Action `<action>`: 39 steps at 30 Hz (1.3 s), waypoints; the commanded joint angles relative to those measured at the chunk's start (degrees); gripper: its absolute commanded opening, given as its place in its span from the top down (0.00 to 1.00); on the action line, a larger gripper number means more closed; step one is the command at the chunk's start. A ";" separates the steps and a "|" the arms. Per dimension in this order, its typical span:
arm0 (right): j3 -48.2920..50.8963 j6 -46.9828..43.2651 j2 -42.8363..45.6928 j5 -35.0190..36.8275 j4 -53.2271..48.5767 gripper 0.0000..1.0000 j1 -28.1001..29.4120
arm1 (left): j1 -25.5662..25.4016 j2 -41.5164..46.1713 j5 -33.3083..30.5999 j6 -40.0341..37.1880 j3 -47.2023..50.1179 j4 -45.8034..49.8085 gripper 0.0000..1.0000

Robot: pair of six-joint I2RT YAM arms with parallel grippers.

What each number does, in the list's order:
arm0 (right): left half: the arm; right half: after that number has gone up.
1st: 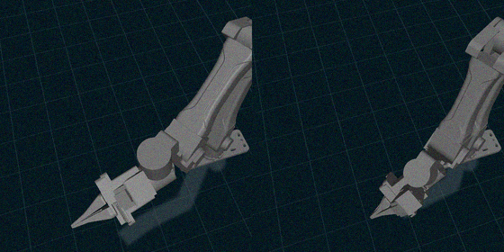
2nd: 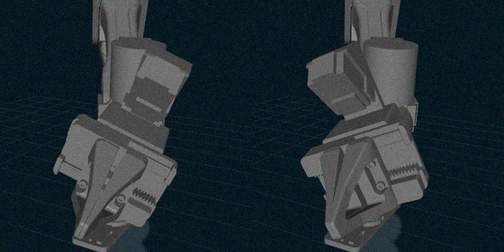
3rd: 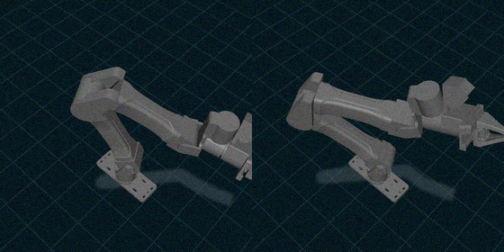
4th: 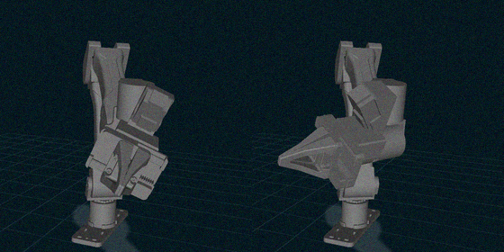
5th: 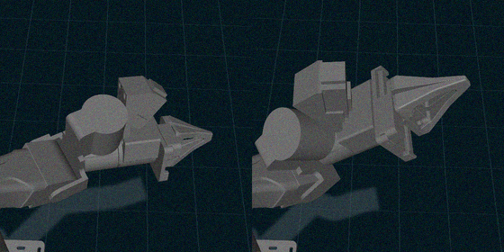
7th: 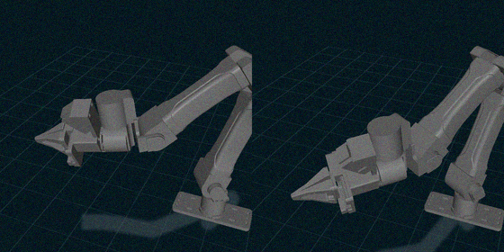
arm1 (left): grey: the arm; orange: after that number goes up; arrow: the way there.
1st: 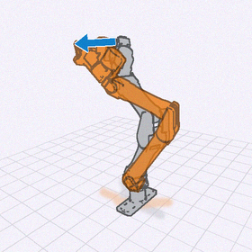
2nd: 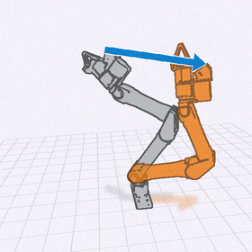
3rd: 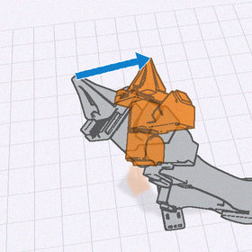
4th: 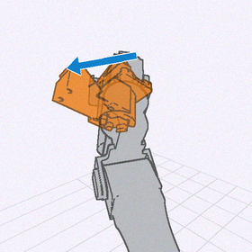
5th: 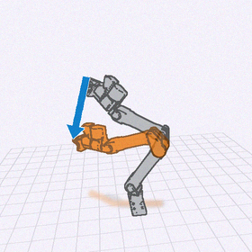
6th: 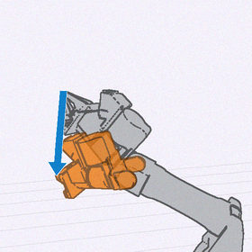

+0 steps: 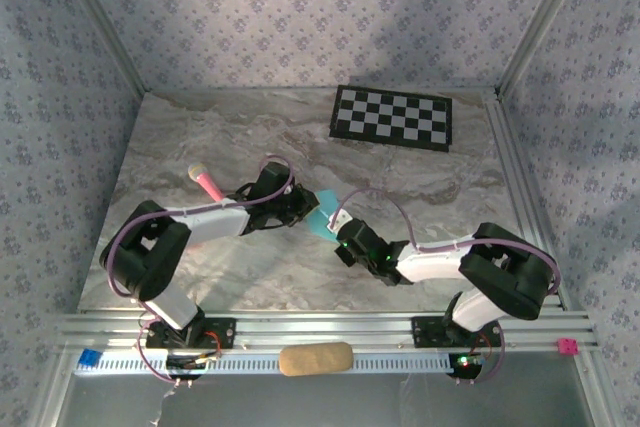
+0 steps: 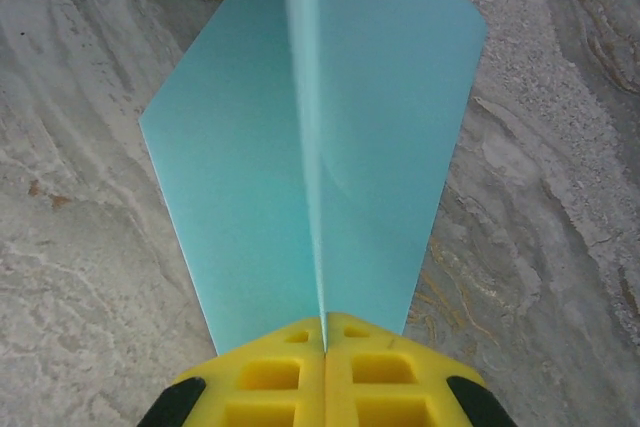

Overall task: Fold a paper plane with a square sheet of paper (pick it up from the middle)
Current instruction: Fourth fold the wing at the center of the table.

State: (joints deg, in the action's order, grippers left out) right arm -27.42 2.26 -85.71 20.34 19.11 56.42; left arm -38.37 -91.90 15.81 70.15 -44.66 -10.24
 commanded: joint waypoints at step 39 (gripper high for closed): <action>0.42 1.88 1.56 -8.04 2.38 0.98 -3.43 | 2.51 -2.80 0.87 0.64 -5.51 7.40 0.54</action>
State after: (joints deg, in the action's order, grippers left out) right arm -27.35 5.96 -85.49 9.78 21.47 52.45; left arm -36.32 -94.30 15.86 69.69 -48.97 -4.47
